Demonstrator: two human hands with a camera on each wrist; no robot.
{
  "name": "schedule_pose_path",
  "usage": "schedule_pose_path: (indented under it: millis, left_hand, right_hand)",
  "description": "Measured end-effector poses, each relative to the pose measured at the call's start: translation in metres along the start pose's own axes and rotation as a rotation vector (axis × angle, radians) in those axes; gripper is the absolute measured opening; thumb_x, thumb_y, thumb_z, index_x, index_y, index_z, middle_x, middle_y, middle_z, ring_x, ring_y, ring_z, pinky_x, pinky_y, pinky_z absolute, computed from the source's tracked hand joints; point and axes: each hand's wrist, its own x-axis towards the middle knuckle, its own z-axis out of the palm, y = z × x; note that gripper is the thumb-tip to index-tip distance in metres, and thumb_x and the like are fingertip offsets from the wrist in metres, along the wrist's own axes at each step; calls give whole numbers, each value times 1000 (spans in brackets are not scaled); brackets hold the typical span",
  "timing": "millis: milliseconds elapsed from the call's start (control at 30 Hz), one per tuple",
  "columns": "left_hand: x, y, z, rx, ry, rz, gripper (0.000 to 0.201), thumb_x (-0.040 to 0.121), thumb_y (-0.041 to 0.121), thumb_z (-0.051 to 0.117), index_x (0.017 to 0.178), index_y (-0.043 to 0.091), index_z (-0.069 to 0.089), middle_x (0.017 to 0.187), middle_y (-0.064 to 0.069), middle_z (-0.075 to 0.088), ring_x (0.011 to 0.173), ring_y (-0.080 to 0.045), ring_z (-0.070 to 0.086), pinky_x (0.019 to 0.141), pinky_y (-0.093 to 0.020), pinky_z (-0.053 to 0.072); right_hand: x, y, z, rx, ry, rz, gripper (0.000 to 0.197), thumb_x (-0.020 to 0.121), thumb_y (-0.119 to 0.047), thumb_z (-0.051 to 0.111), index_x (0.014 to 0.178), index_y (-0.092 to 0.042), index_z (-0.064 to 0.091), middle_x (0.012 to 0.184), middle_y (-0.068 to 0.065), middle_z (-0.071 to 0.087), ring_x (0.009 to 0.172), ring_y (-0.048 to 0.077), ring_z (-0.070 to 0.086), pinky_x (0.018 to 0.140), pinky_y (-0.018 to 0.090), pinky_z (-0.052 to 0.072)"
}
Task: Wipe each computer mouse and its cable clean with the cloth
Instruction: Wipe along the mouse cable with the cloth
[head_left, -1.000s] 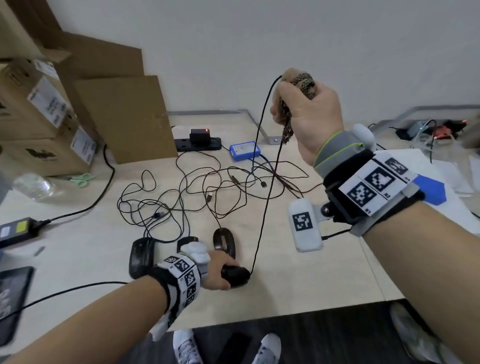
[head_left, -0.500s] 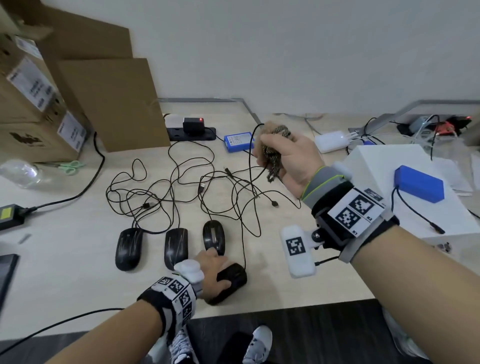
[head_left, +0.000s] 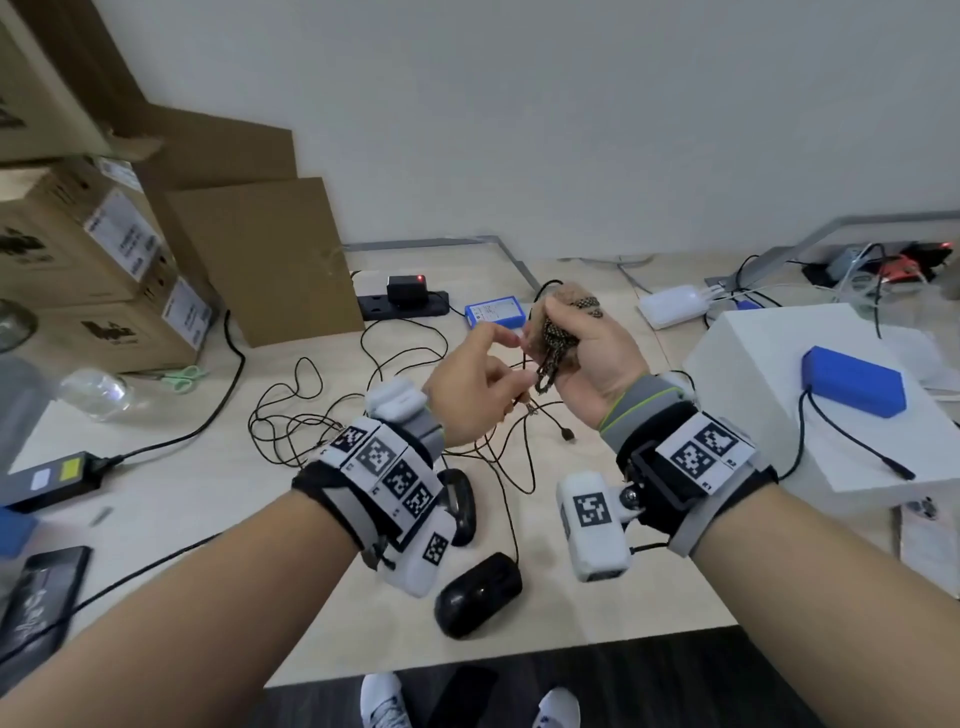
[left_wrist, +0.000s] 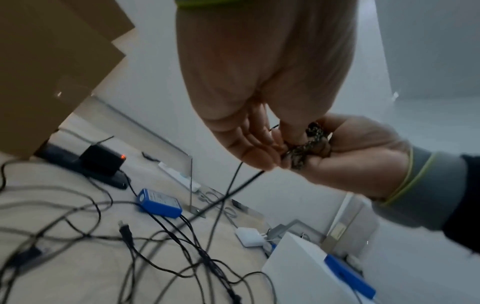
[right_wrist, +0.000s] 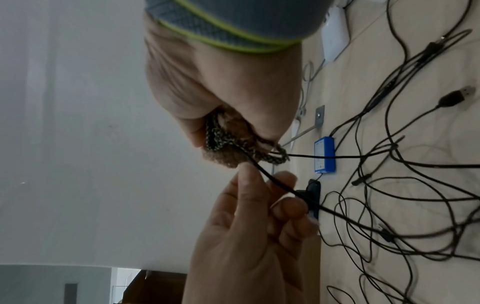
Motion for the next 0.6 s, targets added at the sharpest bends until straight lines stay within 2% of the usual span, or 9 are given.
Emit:
schedule_pose_path:
  millis: [67,100,167,233,300,400,467,533,600]
  left_hand:
    - [3,3,-5,71,-14,45,8,91,24,65,92,23,57,66,7,69,50,-5,55,60,-26,48]
    - [3,4,-6,138,-17,70,9,91,25,65,84,23,60,64,9,67,47,2,52,58,-22,45]
    - [2,4,-6,314,-50,117,11,91,25,65,81,22,62,63,12,64,51,5,52,54,-14,37]
    - [-1,2,-8,459,-116,140,8,92,25,62,85,20,63,70,9,67,60,0,53,56,-18,36]
    - [-5,-10,-11,592,-207,119,8,93,25,61,88,18,62,81,4,70,74,-11,58,61,-24,37]
    - [-7,-36,-12,817,-384,32,10,93,33,58,88,25,56,90,2,68,84,-20,62,74,-30,49]
    - [-11,-50,-14,986,-506,-24,11,93,35,58,94,24,59,93,3,66,87,-20,63,79,-34,52]
    - [-18,-60,-15,1129,-694,-76,18,94,25,58,108,17,65,93,4,59,85,-14,57,76,-28,47]
    - [-26,-63,-20,1203,-800,-120,24,95,19,55,115,10,65,93,1,50,84,-13,47,74,-25,39]
  right_hand:
    - [4,-5,4,3,26,-27,11,94,-5,55,86,-13,55,69,3,59,65,18,55,66,29,48]
    - [5,-8,7,-11,35,-41,10,94,-5,55,88,-13,54,69,3,59,65,19,55,63,27,47]
    - [7,-14,14,-34,49,-65,9,93,-5,56,89,-12,53,68,3,59,62,18,53,59,27,45]
    - [6,-23,22,-70,54,-104,14,93,-4,56,82,-12,54,66,3,58,56,17,53,58,29,42]
    - [3,-35,32,-88,44,-161,20,93,-2,56,76,-13,55,64,4,59,53,17,53,57,28,43]
    - [-1,-60,46,-100,28,-245,24,92,-1,57,72,-14,58,63,5,60,54,20,53,56,27,44]
    - [-1,-78,57,-104,18,-300,23,92,-1,58,74,-15,58,63,5,60,55,20,53,56,27,44]
    - [0,-94,64,-100,6,-347,25,92,-2,58,72,-16,58,64,5,60,57,21,53,56,27,44]
    - [2,-106,68,-94,1,-383,29,93,-3,57,67,-17,59,65,5,60,57,21,53,56,27,43]
